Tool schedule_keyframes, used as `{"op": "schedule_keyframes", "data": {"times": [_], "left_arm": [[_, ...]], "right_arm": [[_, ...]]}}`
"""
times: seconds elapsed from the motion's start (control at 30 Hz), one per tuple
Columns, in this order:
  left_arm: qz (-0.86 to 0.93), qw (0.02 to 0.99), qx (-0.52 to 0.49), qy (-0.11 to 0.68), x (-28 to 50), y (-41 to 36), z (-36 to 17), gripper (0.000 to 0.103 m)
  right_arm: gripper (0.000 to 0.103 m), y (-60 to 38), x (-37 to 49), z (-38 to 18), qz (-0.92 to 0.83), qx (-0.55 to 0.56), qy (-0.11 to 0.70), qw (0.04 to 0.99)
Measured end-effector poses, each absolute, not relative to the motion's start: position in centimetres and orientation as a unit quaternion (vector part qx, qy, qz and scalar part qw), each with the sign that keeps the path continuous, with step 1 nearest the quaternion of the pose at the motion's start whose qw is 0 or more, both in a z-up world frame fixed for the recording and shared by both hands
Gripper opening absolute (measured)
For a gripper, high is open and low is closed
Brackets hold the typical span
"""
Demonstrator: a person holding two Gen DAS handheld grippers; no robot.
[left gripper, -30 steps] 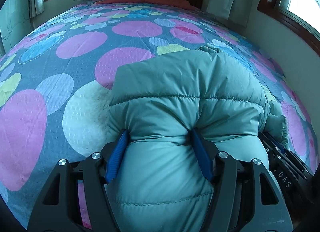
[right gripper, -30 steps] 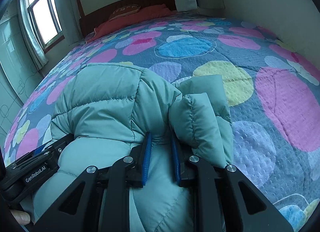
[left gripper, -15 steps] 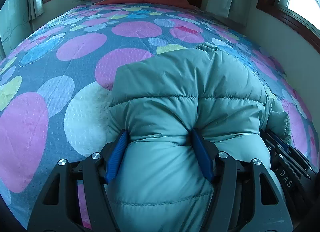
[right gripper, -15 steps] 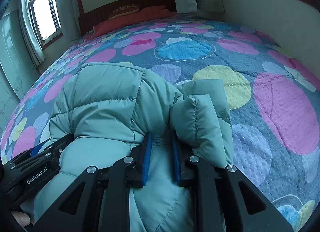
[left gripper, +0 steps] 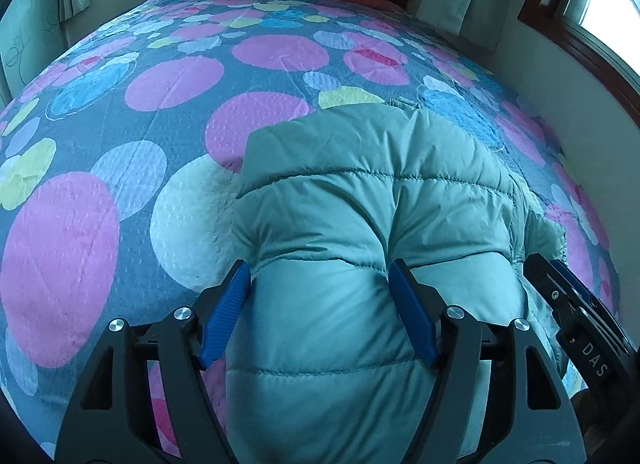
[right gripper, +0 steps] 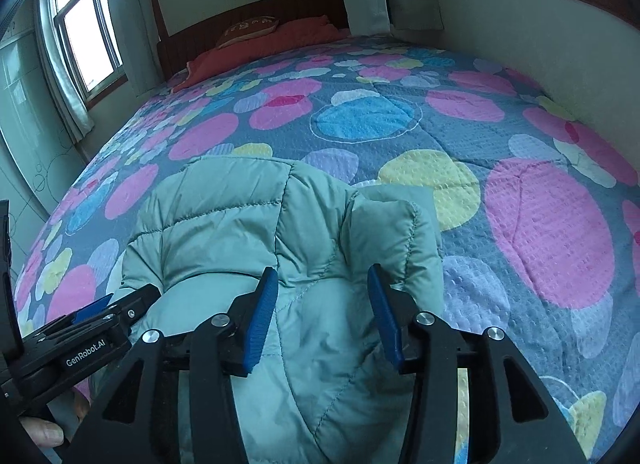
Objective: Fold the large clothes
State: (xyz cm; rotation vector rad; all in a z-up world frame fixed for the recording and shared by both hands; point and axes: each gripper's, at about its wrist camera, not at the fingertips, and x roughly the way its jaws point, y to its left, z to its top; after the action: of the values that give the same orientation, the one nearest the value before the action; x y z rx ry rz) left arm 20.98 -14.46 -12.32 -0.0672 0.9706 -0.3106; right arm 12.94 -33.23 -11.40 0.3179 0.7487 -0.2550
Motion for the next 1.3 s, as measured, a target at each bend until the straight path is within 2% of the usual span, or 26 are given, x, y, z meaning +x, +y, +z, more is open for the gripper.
{"op": "schedule_keyframes", "data": {"times": [0.13,0.27,0.37,0.5,0.83,1.0,1.07,1.3], "left_arm": [[-0.161,0.872,-0.062,0.458,20.5,-13.4,-10.9,0.071],[-0.164,0.863,-0.136,0.458,20.6,-11.0,-9.8,0.081],[-0.168,0.842,-0.205,0.471,20.8,-8.9,-10.1,0.082],[-0.157,0.811,-0.277,0.491,20.5,-6.9,-12.0,0.082],[-0.161,0.760,-0.366,0.512,19.9,-6.4,-16.5,0.083],[-0.181,0.746,-0.383,0.513,20.4,-6.8,-17.1,0.084],[-0.187,0.748,-0.379,0.512,20.5,-7.2,-17.2,0.088],[-0.212,0.743,-0.366,0.519,21.1,-8.6,-17.3,0.088]], "right_arm": [[0.053,-34.1,11.6,-9.7,-0.124,0.177,0.348,0.912],[0.061,-35.4,10.1,-8.3,-0.125,0.204,0.328,0.914],[0.066,-36.8,9.3,-8.2,-0.117,0.242,0.322,0.908],[0.066,-38.3,8.4,-9.6,-0.116,0.293,0.324,0.892],[0.066,-40.4,7.9,-15.0,-0.095,0.405,0.337,0.845],[0.066,-40.9,8.2,-17.6,-0.067,0.471,0.337,0.813],[0.066,-40.8,8.2,-17.7,-0.060,0.473,0.334,0.813],[0.067,-40.5,8.8,-18.1,-0.031,0.477,0.335,0.812]]}}
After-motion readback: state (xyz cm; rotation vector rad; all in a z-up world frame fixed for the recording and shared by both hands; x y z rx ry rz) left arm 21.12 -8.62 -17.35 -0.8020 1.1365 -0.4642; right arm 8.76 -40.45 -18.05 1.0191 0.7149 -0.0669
